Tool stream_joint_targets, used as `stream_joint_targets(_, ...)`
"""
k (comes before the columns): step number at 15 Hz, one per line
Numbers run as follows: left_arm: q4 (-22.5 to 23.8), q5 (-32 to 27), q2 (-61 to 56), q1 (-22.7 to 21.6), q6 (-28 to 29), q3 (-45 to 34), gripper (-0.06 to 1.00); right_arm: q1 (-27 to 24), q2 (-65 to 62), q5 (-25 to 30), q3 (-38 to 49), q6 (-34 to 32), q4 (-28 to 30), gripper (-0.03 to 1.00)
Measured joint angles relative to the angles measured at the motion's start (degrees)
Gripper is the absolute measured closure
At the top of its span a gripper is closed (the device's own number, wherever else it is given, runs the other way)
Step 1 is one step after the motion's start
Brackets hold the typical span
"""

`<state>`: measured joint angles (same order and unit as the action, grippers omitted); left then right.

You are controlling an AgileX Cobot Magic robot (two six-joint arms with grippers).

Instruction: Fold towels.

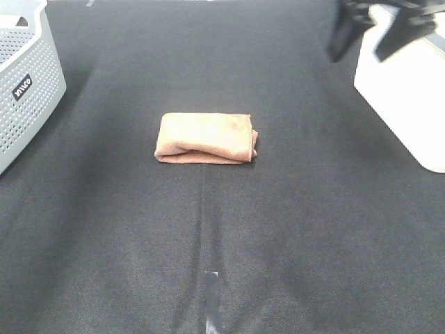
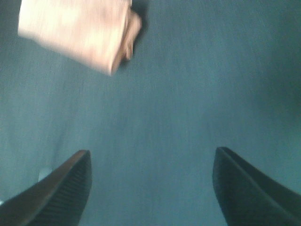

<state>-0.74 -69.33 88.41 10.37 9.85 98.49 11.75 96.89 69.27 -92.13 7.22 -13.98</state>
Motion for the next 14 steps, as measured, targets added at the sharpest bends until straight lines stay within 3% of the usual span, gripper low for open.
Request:
stream_joint_targets(8, 1.95, -0.34, -40.74, 0.00, -3.38, -43.49, 0.25, 0.00, -41.54, 0.06, 35.52, -0.29, 1.15, 0.28)
stream_joint_targets(11, 2.01, -0.46, -56.09, 0.00, -3.38, -55.46, 0.25, 0.00, -56.44, -0.11, 45.66, -0.29, 1.15, 0.28)
stream_joint_targets(14, 1.95, -0.69, -70.07, 0.00, -3.38, -62.05, 0.25, 0.00, -70.87, -0.11, 52.08, -0.29, 2.12, 0.28)
